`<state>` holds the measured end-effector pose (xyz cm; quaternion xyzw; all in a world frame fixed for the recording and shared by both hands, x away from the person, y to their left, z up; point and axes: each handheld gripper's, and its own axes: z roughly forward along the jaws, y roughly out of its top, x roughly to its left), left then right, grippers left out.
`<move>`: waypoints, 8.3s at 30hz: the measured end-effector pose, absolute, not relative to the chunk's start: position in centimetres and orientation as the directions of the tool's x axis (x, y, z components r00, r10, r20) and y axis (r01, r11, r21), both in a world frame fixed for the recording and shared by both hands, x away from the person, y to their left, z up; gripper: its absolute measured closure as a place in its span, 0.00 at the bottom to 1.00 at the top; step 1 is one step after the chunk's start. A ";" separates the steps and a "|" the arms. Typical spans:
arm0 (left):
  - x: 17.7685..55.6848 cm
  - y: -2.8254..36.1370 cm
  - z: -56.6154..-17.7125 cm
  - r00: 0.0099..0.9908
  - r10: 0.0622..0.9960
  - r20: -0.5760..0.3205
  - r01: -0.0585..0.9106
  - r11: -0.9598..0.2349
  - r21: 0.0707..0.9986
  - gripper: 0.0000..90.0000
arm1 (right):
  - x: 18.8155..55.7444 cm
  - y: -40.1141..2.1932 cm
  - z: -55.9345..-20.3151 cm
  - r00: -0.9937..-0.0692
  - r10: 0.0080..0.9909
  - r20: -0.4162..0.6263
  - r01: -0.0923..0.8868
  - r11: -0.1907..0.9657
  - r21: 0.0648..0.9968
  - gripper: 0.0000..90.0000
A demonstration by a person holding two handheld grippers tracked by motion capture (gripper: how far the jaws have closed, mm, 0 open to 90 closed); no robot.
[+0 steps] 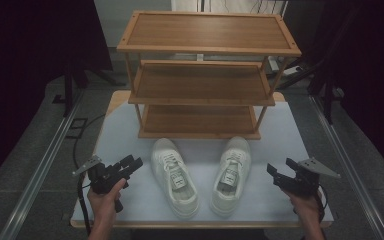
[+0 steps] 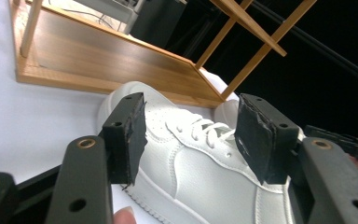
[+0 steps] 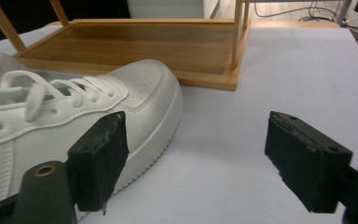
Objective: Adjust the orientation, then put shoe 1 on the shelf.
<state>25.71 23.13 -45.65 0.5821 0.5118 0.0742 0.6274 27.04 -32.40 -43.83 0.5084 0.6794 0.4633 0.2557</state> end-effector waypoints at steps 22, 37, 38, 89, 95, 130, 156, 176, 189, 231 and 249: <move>24.1 23.7 -45.2 0.480 0.678 -0.557 0.507 0.303 0.807 0.45 | 23.6 -27.6 -39.4 -0.543 0.839 0.041 0.304 0.151 0.941 0.79; 24.1 22.8 -45.2 0.495 0.659 -0.566 0.525 0.292 0.799 0.45 | 21.3 -20.4 -39.4 -0.750 0.661 0.037 0.277 0.263 0.924 0.99; 24.1 22.7 -45.2 0.495 0.658 -0.568 0.529 0.291 0.797 0.45 | 21.1 -19.2 -40.0 -0.766 0.641 0.043 0.289 0.284 0.914 0.99; 23.9 25.3 -44.7 0.459 0.662 -0.593 0.513 0.348 0.785 0.45 | 19.1 -2.8 -44.2 -0.912 0.407 0.052 0.227 0.396 0.890 0.93; 24.1 24.8 -45.0 0.456 0.675 -0.581 0.517 0.330 0.790 0.43 | 18.7 -8.4 -42.4 -0.862 0.502 0.079 0.245 0.276 0.929 0.77; 27.1 19.2 -46.1 0.522 0.792 -0.315 0.553 -0.034 0.833 0.38 | 18.6 -17.1 -42.4 -0.688 0.723 0.069 0.298 0.194 0.934 0.61; 27.4 19.6 -46.9 0.596 0.729 -0.338 0.540 -0.052 0.840 0.72 | 18.6 -17.2 -42.8 -0.678 0.732 0.065 0.301 0.196 0.933 0.60; 27.3 19.9 -47.2 0.561 0.742 -0.367 0.535 0.014 0.844 0.89 | 19.0 -17.5 -43.2 -0.668 0.740 0.079 0.315 0.185 0.931 0.60; 26.5 21.5 -45.7 0.579 0.678 -0.452 0.495 0.148 0.856 0.90 | 19.3 -17.9 -43.3 -0.658 0.746 0.103 0.329 0.161 0.931 0.60; 27.5 21.3 -37.3 0.595 0.623 -0.508 0.368 0.351 0.861 0.91 | 19.8 -20.1 -42.1 -0.616 0.764 0.191 0.337 0.036 0.941 0.61; 29.3 20.7 -35.7 0.585 0.625 -0.517 0.357 0.373 0.856 0.91 | 19.9 -20.1 -42.3 -0.616 0.765 0.191 0.341 0.040 0.939 0.61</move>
